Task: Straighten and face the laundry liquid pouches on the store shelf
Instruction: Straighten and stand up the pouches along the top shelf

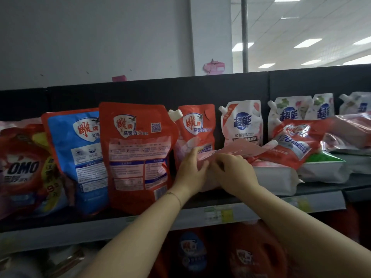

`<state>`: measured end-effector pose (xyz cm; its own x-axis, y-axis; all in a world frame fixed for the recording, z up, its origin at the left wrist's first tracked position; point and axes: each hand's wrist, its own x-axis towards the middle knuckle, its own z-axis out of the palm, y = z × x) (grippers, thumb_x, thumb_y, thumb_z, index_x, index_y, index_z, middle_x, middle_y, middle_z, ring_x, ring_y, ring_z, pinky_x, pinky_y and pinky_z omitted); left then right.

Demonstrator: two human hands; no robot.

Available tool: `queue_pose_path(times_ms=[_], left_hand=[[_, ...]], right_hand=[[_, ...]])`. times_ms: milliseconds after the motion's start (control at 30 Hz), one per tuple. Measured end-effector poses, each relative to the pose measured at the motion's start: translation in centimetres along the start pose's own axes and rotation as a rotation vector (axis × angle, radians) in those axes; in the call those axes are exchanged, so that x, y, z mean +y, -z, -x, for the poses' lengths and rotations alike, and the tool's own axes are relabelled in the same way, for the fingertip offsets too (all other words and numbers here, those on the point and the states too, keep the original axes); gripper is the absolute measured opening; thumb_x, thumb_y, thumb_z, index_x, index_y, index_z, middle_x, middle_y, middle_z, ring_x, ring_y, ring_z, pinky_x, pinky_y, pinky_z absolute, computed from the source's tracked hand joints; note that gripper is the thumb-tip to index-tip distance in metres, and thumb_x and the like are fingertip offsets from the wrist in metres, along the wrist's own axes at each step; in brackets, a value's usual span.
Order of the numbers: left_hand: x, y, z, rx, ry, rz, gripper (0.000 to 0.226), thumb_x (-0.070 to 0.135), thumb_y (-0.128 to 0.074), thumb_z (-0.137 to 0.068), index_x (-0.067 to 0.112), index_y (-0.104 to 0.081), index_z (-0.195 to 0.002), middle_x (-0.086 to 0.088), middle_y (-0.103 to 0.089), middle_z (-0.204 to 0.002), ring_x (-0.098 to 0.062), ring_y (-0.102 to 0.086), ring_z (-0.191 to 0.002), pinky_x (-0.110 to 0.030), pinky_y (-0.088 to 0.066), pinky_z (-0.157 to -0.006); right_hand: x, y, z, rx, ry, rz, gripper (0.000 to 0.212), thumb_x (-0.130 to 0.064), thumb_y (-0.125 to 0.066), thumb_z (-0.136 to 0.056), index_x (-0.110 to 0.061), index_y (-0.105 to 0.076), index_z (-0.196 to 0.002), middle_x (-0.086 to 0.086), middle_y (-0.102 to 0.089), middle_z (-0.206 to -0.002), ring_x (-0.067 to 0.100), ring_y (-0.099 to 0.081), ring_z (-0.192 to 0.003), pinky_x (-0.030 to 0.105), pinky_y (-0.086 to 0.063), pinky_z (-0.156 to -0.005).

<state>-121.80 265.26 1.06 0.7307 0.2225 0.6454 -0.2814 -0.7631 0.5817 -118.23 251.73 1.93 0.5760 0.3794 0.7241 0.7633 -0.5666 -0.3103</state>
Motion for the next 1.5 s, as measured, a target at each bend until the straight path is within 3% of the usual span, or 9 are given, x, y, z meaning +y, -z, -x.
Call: queue_pose_path(times_ms=[167,267,433,700,967,1100,1233,1367,1500], left_hand=[[-0.7,-0.7,-2.9,-0.179,0.184,0.170,0.010,0.017,-0.064,-0.090,0.021,-0.070,-0.097,-0.003,-0.070,-0.101,-0.017,-0.062,-0.102,-0.036,-0.047,-0.095],[-1.0,-0.6,-3.9,-0.177,0.167,0.145,0.014,0.013,-0.063,-0.090,0.017,-0.072,-0.100,-0.003,-0.071,-0.102,-0.019,-0.063,-0.105,-0.032,-0.049,-0.095],[0.0,-0.2,-4.2,-0.234,0.084,-0.221,0.021,0.034,-0.055,-0.095,0.026,-0.064,-0.077,0.013,-0.059,-0.072,-0.014,-0.058,-0.078,-0.016,-0.033,-0.059],[0.5,-1.2,-5.8,0.036,0.192,-0.433,0.049,0.047,-0.033,-0.101,0.013,-0.064,-0.114,-0.014,-0.062,-0.118,-0.033,-0.058,-0.108,-0.031,-0.041,-0.082],[0.0,-0.5,-8.1,0.274,0.403,-0.334,0.068,0.064,-0.026,-0.094,0.010,-0.063,-0.113,-0.015,-0.066,-0.099,-0.036,-0.062,-0.090,-0.042,-0.051,-0.077],[0.1,0.4,-8.8,0.417,0.562,-0.109,0.054,0.052,-0.038,-0.098,0.005,-0.063,-0.106,-0.009,-0.064,-0.094,-0.029,-0.059,-0.083,-0.035,-0.045,-0.071],[0.9,1.0,-9.1,0.503,0.683,0.169,0.040,0.031,-0.043,-0.101,0.004,-0.053,-0.128,-0.015,-0.054,-0.132,-0.027,-0.053,-0.109,-0.030,-0.034,-0.081],[1.1,1.2,-8.8,0.403,0.722,0.180,0.041,0.016,-0.030,-0.104,-0.002,-0.038,-0.140,-0.019,-0.043,-0.144,-0.031,-0.046,-0.129,-0.032,-0.041,-0.088],[0.0,0.4,-7.8,0.507,0.795,0.052,0.039,0.013,-0.050,-0.096,-0.003,-0.044,-0.131,-0.019,-0.049,-0.136,-0.033,-0.050,-0.123,-0.033,-0.041,-0.090]], right_hand=[[1.5,0.2,-0.1,0.008,0.041,0.047,0.025,-0.033,-0.048,-0.090,-0.023,-0.071,-0.093,0.002,-0.069,-0.082,0.025,-0.060,-0.071,0.031,-0.044,-0.056],[2.4,0.2,-0.2,0.005,0.039,0.016,0.024,-0.031,-0.049,-0.089,-0.023,-0.071,-0.093,0.001,-0.070,-0.082,0.025,-0.061,-0.072,0.032,-0.048,-0.059],[2.9,0.5,-0.8,-0.024,0.028,0.005,0.026,-0.031,-0.051,-0.089,-0.012,-0.066,-0.079,0.006,-0.066,-0.075,0.028,-0.059,-0.071,0.036,-0.050,-0.060],[3.3,1.1,-1.4,-0.117,0.104,0.032,0.024,-0.030,-0.052,-0.088,-0.020,-0.050,-0.066,0.002,-0.058,-0.068,0.026,-0.054,-0.065,0.029,-0.031,-0.051],[3.8,0.6,-2.2,-0.120,0.158,0.036,0.031,-0.032,-0.052,-0.088,-0.013,-0.051,-0.063,0.004,-0.054,-0.061,0.027,-0.053,-0.062,0.029,-0.032,-0.050],[4.1,0.5,-2.5,-0.135,0.169,0.026,0.031,-0.033,-0.051,-0.089,-0.013,-0.053,-0.066,0.004,-0.055,-0.064,0.023,-0.053,-0.061,0.027,-0.030,-0.048],[4.3,0.6,-2.7,-0.150,0.198,0.020,0.030,-0.034,-0.050,-0.090,-0.019,-0.049,-0.065,0.000,-0.057,-0.067,0.019,-0.052,-0.061,0.025,-0.030,-0.048],[4.6,0.6,-2.8,-0.148,0.202,0.029,0.029,-0.035,-0.050,-0.092,-0.014,-0.059,-0.073,0.001,-0.060,-0.068,0.019,-0.056,-0.061,0.026,-0.041,-0.052],[4.7,0.4,-2.6,-0.139,0.220,0.002,0.026,-0.035,-0.051,-0.092,-0.016,-0.056,-0.076,-0.001,-0.059,-0.069,0.017,-0.055,-0.062,0.026,-0.040,-0.051]])
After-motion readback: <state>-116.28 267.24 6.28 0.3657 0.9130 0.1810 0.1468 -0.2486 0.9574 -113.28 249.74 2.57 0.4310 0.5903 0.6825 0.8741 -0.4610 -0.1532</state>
